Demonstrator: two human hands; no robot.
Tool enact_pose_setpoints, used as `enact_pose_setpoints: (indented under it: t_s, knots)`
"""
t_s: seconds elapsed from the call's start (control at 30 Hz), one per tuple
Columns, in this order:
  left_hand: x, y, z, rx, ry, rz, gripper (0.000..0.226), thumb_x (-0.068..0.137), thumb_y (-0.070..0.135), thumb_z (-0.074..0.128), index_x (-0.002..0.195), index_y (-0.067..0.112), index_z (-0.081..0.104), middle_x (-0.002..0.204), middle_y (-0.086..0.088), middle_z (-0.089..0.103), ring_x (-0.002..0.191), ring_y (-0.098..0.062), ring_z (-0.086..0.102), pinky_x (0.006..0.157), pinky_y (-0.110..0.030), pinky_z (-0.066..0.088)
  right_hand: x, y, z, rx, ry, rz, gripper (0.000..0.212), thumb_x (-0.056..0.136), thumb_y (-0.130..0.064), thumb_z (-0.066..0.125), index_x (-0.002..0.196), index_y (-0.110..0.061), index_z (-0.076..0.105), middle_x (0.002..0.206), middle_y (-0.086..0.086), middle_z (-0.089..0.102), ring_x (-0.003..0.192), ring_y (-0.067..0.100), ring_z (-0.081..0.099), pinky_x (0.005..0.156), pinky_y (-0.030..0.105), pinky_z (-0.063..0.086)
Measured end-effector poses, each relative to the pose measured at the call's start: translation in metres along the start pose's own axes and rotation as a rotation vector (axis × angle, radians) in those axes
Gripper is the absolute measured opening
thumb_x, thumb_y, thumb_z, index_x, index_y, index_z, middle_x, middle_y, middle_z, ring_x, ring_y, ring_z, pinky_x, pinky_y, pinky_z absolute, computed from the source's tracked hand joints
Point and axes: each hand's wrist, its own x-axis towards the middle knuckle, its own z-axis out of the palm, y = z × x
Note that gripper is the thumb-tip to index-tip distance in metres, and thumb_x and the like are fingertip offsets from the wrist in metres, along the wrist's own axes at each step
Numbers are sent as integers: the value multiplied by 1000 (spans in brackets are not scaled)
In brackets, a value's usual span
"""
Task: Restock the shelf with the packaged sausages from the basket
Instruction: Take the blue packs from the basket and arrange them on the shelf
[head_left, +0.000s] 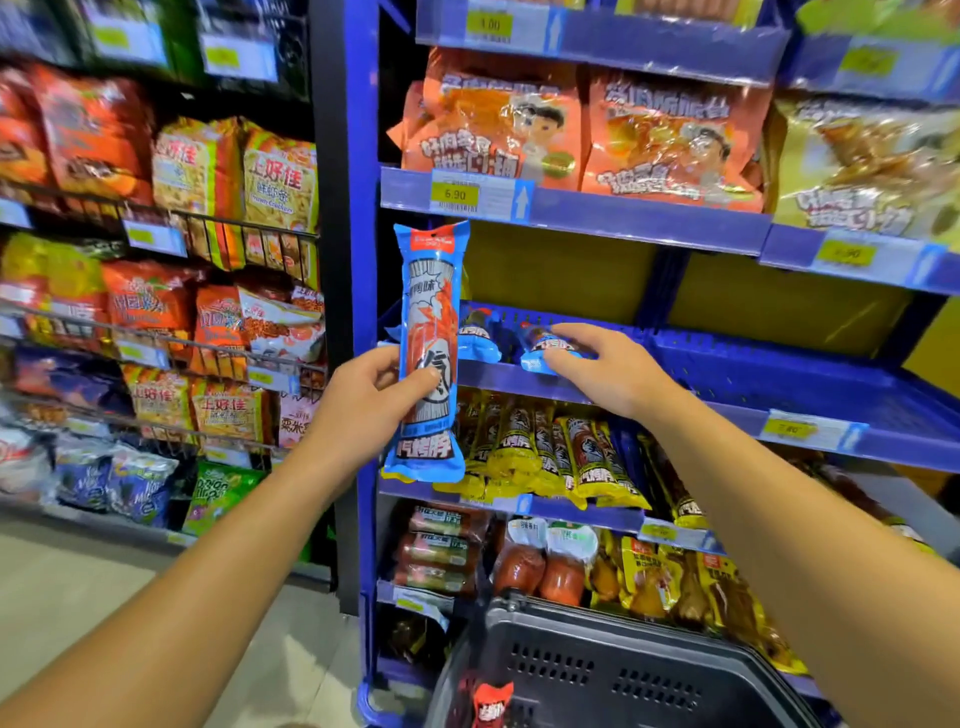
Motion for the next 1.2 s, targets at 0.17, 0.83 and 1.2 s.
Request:
enact_pose_setpoints:
  t_s: [0.17,0.83,1.2]
  knots:
    - [0,-5,-4,2,18,-12,14,91,24,64,103,16,65,93,1,73,76,-3,70,50,-11,46,11,-1,6,-44,13,-55,45,97,-41,55,141,-29,51,142,-3,54,127,18,50,90,23,36]
    - [-8,8,5,60,-38,-39,19,92,25,63,106,13,66,93,-2,74,68,-4,69,54,-18,51,21,8,23,-124,55,-88,64,97,-56,45,152,-26,34,153,2,42,139,26,40,109,42,38]
    - [-11,43,86,-42,-332,-115,43,71,4,63,114,9,64,107,-13,72,94,-24,67,85,-43,52,-28,80,-34,-359,197,-18,64,95,-50,51,148,-17,40,148,10,46,135,34,43,107,49,38]
